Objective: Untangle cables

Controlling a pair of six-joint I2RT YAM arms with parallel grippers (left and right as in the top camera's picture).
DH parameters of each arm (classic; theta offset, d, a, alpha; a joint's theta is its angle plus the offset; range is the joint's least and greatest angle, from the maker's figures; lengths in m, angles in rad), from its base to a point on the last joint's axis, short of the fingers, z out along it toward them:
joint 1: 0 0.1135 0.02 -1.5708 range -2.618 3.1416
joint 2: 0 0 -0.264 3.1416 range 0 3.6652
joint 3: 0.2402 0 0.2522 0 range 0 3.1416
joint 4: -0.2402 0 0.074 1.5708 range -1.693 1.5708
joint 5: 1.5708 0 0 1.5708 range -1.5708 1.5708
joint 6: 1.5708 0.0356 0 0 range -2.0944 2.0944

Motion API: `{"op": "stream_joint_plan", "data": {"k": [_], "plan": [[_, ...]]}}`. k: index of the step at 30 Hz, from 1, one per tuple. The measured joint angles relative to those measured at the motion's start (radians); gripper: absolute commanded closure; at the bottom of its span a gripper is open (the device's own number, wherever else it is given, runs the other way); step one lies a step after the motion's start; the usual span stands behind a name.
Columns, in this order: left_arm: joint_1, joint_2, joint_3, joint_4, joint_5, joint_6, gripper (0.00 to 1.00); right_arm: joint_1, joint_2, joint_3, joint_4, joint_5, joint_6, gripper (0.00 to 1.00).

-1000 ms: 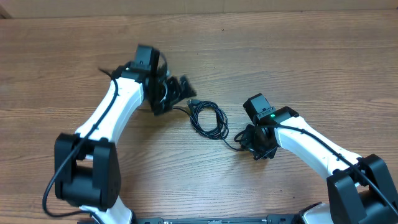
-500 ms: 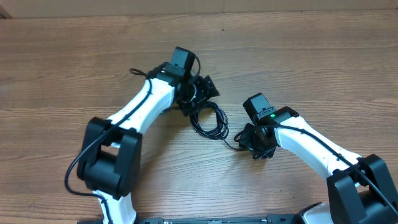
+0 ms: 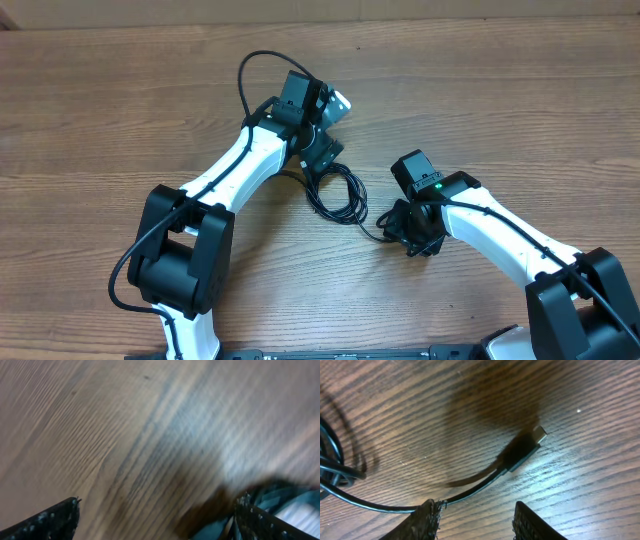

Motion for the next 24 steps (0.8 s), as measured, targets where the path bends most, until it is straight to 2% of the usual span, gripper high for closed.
{"op": "stream_joint_plan", "data": {"k": [4,9,14,20,24], "plan": [[-0.001,0.000,0.002,-0.069,0.040,0.178,0.11,0.000,0.000,0.000,0.008,0.000,0.000,0.52],[0.000,0.000,0.002,-0.166,0.076,0.324,0.10,0.000,0.000,0.000,0.011,0.000,0.000,0.49],[0.016,0.000,0.002,-0.205,0.137,0.380,0.06,0.000,0.000,0.000,0.045,0.000,0.000,0.48],[0.035,0.002,0.002,-0.195,0.261,0.401,0.18,0.000,0.000,0.000,0.085,0.000,0.000,0.48],[0.032,0.039,0.002,-0.147,0.290,0.406,0.22,0.000,0.000,0.000,0.085,0.000,0.000,0.48]]}}
